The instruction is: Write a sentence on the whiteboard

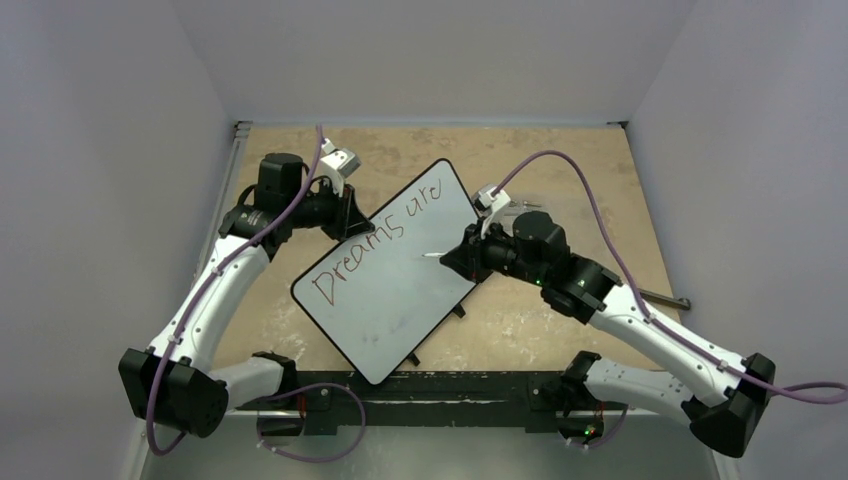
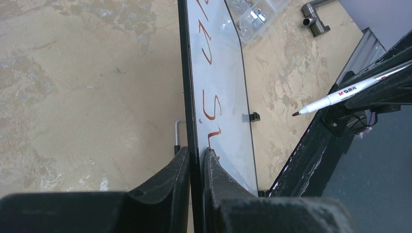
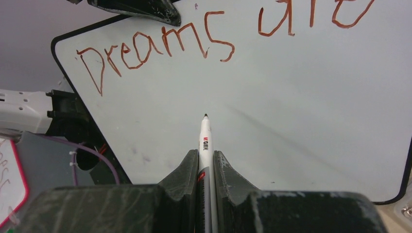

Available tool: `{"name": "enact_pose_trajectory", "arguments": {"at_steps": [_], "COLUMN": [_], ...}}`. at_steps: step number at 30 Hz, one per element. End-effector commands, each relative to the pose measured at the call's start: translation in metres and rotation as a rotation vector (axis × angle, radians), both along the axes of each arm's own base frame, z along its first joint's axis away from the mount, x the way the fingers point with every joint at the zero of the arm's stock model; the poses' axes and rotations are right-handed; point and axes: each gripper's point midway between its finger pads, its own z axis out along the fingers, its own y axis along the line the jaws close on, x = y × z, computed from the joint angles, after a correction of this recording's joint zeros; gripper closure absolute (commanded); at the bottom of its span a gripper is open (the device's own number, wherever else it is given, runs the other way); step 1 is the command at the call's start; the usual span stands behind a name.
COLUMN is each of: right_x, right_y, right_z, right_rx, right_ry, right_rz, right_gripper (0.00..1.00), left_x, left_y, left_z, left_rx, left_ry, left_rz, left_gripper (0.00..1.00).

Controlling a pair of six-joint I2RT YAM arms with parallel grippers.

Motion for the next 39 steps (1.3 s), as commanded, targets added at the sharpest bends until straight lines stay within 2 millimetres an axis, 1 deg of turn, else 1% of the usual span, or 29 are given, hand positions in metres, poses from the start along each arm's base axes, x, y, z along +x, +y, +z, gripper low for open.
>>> {"name": "enact_pose_trajectory", "arguments": {"at_steps": [1, 5, 8, 12, 15, 19, 23, 25, 31, 33, 35, 39], "right_x": [-0.015, -0.033, -0.045, -0.060, -0.068, -0.078, -0.086, -0.089, -0.089, -0.091, -0.091, -0.091], "right_y": [-0.007, -0.013, -0.011, 0.006, 0.021, 0.042, 0.060, 0.073, 0.101, 0.107, 0.113, 0.116], "right_z": [0.007, 0.004, 0.003, -0.007, -0.010, 0.001, 0.010, 0.011, 0.010, 0.009, 0.015, 0.012], "right_rx": [0.071, 0.081, 0.087, 0.073, 0.047, 0.044, 0.069, 0.076, 0.064, 0.064, 0.089, 0.083], "right_ry": [0.044, 0.085, 0.106, 0.108, 0.079, -0.003, -0.081, -0.091, -0.121, -0.122, -0.137, -0.144], "right_rz": [-0.064, -0.074, -0.064, -0.007, 0.052, 0.176, 0.301, 0.357, 0.418, 0.418, 0.413, 0.400], "right_gripper": [1.00, 1.00, 1.00, 1.00, 1.00, 1.00, 1.00, 1.00, 1.00, 1.00, 1.00, 1.00], "left_x": [0.004, 0.006, 0.008, 0.013, 0.014, 0.012, 0.012, 0.012, 0.013, 0.013, 0.012, 0.009], "left_y": [-0.005, -0.007, -0.007, -0.008, -0.010, -0.009, -0.004, -0.003, 0.002, 0.002, 0.003, 0.001], "left_z": [0.026, 0.026, 0.027, 0.024, 0.027, 0.032, 0.030, 0.029, 0.027, 0.026, 0.025, 0.024], "left_rx": [-0.029, -0.048, -0.057, -0.065, -0.076, -0.077, -0.054, -0.048, -0.030, -0.033, -0.037, -0.056], "left_ry": [-0.134, -0.110, -0.104, -0.087, -0.071, -0.076, -0.089, -0.087, -0.085, -0.076, -0.067, -0.057], "left_rz": [-0.024, -0.004, 0.005, 0.025, 0.033, 0.029, 0.048, 0.052, 0.092, 0.099, 0.107, 0.110], "left_gripper": [1.00, 1.00, 1.00, 1.00, 1.00, 1.00, 1.00, 1.00, 1.00, 1.00, 1.00, 1.00]}}
